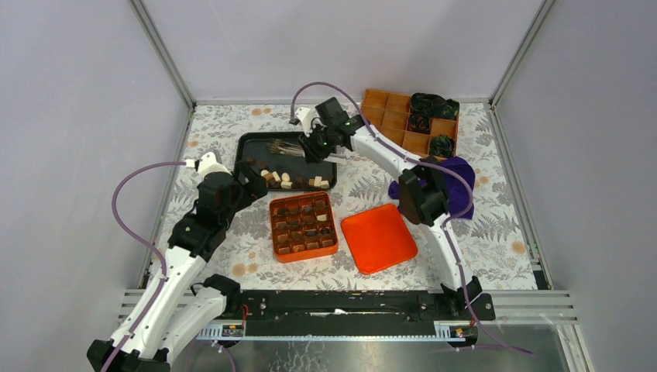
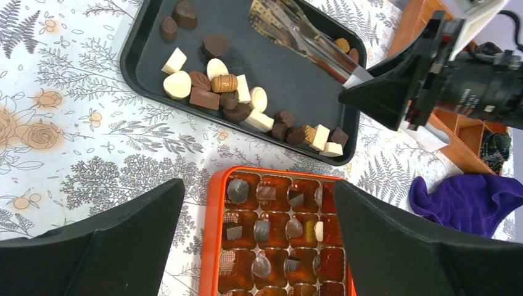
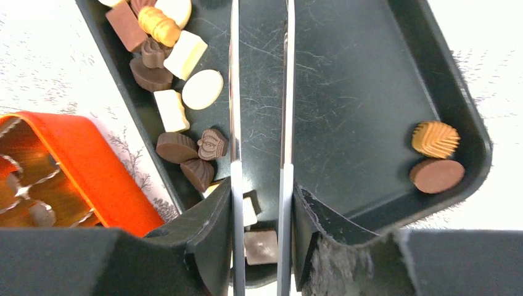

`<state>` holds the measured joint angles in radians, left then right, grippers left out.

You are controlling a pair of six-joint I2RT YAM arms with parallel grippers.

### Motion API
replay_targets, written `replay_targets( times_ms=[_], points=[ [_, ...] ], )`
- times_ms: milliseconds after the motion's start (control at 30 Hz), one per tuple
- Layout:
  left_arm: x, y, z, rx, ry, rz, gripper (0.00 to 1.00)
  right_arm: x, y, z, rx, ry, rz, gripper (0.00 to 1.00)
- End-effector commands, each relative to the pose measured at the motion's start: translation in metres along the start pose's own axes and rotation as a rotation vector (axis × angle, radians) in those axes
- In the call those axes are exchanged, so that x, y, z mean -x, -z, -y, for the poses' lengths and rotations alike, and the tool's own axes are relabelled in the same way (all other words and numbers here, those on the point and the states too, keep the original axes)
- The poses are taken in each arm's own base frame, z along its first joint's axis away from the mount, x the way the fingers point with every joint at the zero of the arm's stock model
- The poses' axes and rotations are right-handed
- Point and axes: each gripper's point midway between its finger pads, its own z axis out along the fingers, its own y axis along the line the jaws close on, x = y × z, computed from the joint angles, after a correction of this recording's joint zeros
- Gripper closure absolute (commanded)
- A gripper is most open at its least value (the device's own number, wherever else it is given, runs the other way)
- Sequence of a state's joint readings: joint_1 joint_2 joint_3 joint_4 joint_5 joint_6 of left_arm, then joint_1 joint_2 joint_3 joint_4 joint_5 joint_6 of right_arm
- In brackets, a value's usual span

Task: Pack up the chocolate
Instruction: Pick up the fake chocolate from the plate, then place the fake chocolate in the packing box.

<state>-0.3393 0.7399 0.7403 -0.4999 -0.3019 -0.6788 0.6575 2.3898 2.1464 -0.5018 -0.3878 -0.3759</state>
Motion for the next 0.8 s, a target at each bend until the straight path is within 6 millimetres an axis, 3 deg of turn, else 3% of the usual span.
replay_targets(
  times_ms=[0,200,467,767],
  points=[
    [0.009,0.001,0.009,-0.049,0.029,0.043,0.01,0.067,0.067,-0.002,-0.015,0.025,0.185,0.9],
    [0.0,-0.001,0.009,-0.072,0.065,0.034,0.01,0.057,0.106,-0.02,0.065,-0.013,0.201,0.91],
    [-0.012,-0.006,0.011,-0.11,0.096,0.021,0.02,0.022,0.16,-0.083,0.278,-0.011,0.166,0.91],
    [-0.017,-0.011,0.018,-0.146,0.094,0.001,0.02,-0.032,0.183,-0.132,0.413,-0.042,0.086,0.91]
  ],
)
